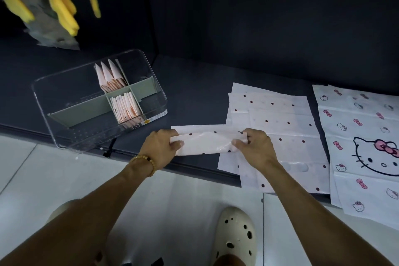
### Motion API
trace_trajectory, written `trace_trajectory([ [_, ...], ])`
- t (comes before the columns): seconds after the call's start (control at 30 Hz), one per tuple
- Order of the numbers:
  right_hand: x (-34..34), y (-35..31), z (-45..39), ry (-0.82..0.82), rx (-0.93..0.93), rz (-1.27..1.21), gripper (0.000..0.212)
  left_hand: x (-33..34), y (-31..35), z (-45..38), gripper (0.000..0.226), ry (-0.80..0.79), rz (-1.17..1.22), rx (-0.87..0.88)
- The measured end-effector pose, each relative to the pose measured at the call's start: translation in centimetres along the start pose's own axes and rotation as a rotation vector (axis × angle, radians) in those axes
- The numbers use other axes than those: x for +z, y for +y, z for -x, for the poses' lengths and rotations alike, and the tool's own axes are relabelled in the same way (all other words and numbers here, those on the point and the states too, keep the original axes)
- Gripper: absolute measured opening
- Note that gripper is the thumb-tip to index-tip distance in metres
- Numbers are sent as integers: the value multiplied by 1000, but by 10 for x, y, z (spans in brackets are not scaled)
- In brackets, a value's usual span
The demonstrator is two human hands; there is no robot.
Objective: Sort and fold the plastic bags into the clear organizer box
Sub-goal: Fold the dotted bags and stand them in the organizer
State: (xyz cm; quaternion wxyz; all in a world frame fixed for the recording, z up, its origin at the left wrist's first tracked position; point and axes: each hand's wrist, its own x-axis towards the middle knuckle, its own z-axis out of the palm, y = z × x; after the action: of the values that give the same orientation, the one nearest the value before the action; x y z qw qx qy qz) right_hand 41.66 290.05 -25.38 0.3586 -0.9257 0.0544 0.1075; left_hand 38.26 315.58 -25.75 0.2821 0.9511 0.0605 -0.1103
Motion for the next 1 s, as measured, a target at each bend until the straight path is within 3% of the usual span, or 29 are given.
trace_trajectory([
  [0.1,7,-3,-7,53,57,90,31,5,-2,-4,33,54,-34,-158],
  [0.23,13,-2,-18,109,110,132,28,9,-1,-12,28,78,-59,-238],
  [0.63,13,-10,-39,121,253,91,12,11,4,-14,31,169,-154,-324],
  [0.77,13,-12,-41,113,266,111,17,11,6,-12,32,212,-220,-318],
  [0.83,14,-12,-41,117,273,101,17,12,7,-9,28,303,-252,-225],
  [0.9,14,-12,-40,128,266,108,17,14,8,-8,24,339,-279,10],
  [1.0,15,-12,-40,136,234,158,18,22,7,-7,39,85,-338,327],
])
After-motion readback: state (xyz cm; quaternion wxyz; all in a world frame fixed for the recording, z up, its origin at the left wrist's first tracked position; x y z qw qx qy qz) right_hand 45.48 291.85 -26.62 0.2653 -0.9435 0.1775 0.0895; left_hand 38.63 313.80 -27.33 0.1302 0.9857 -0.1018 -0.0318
